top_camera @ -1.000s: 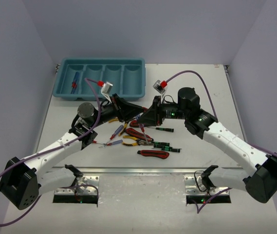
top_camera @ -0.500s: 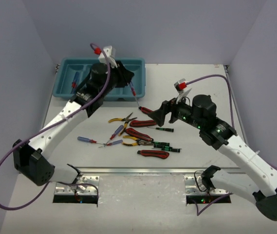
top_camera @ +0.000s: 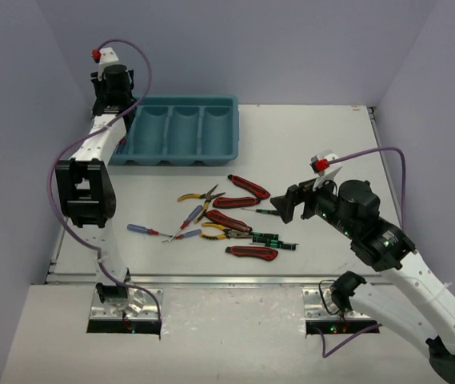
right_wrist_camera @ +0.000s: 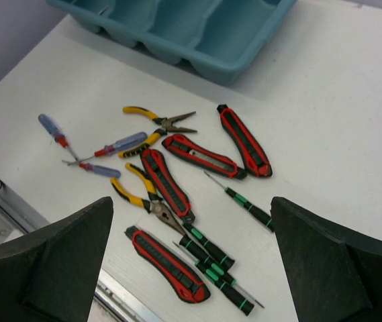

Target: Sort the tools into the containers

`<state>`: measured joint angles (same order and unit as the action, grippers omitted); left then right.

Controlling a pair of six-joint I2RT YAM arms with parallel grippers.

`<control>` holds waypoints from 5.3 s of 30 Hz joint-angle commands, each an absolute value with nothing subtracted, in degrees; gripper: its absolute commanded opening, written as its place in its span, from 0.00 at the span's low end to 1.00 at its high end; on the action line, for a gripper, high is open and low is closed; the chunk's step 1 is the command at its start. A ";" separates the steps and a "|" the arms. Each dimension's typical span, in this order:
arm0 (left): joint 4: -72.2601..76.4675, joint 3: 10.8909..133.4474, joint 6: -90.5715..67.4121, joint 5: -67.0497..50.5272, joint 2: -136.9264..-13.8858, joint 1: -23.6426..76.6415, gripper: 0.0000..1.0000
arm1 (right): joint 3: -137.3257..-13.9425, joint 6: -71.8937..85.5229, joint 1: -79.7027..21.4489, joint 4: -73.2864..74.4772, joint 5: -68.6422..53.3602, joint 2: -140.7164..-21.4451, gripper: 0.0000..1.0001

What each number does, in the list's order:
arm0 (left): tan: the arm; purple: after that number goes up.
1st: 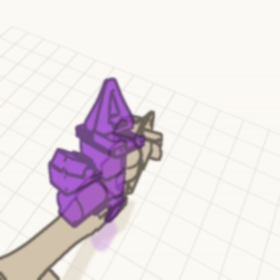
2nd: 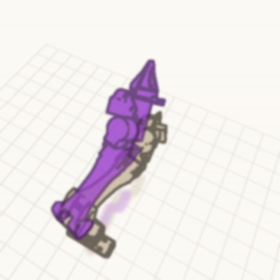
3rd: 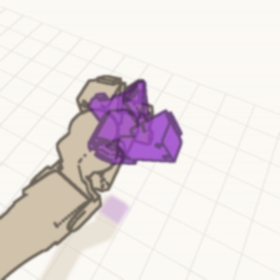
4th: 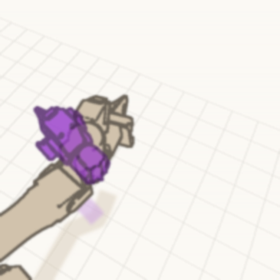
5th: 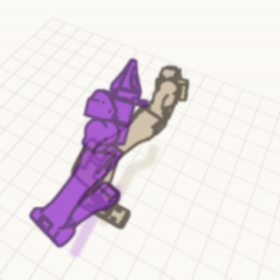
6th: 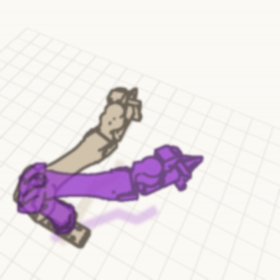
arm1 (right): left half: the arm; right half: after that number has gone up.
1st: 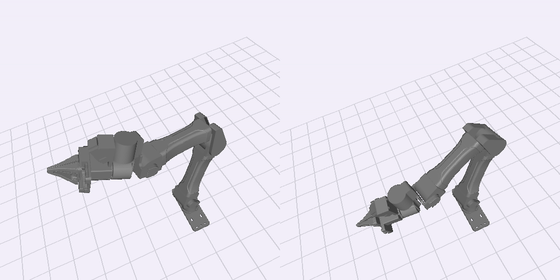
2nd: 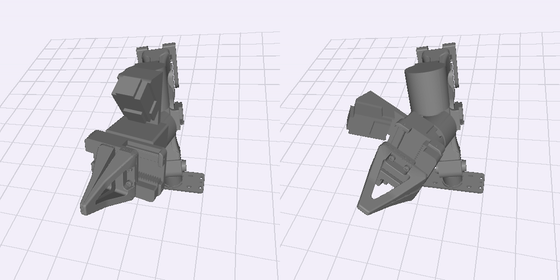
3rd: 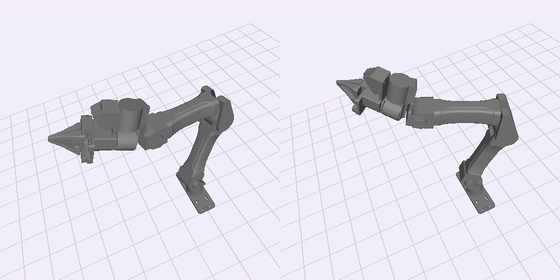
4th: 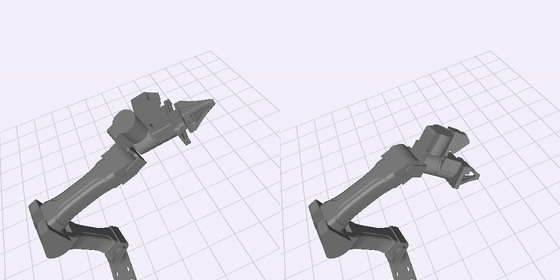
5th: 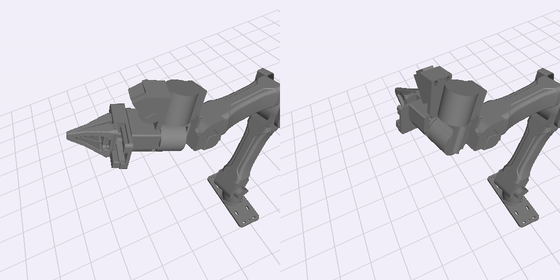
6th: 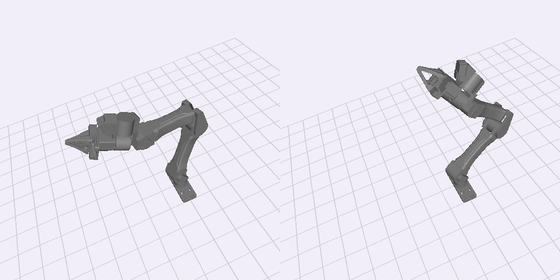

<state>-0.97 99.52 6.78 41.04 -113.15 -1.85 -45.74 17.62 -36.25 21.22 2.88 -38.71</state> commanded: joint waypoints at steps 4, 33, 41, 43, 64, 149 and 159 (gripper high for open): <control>4.73 109.82 11.80 33.23 -123.65 -4.89 0.00 | -43.53 18.05 -36.30 21.41 -2.07 -36.86 0.99; -26.99 51.75 -48.08 18.46 -58.62 4.65 1.00 | -44.66 21.36 -36.30 15.73 -1.90 -51.22 0.99; -36.93 40.02 -57.18 10.71 -58.29 4.83 1.00 | -41.70 21.32 -36.26 14.50 2.26 -49.27 0.99; -37.38 38.92 -59.89 9.23 -59.69 5.19 1.00 | -41.03 21.01 -36.30 14.50 3.18 -49.22 0.99; -39.30 42.43 -64.98 18.74 -84.29 6.15 0.59 | -39.62 20.26 -36.30 13.91 4.63 -49.83 0.99; -25.54 56.96 -14.94 12.45 -83.13 34.04 0.81 | -37.62 17.90 -36.21 11.95 3.44 -49.13 0.99; -32.79 56.72 -12.02 8.74 -86.41 34.28 0.60 | -37.64 17.73 -36.30 11.21 0.76 -51.10 0.99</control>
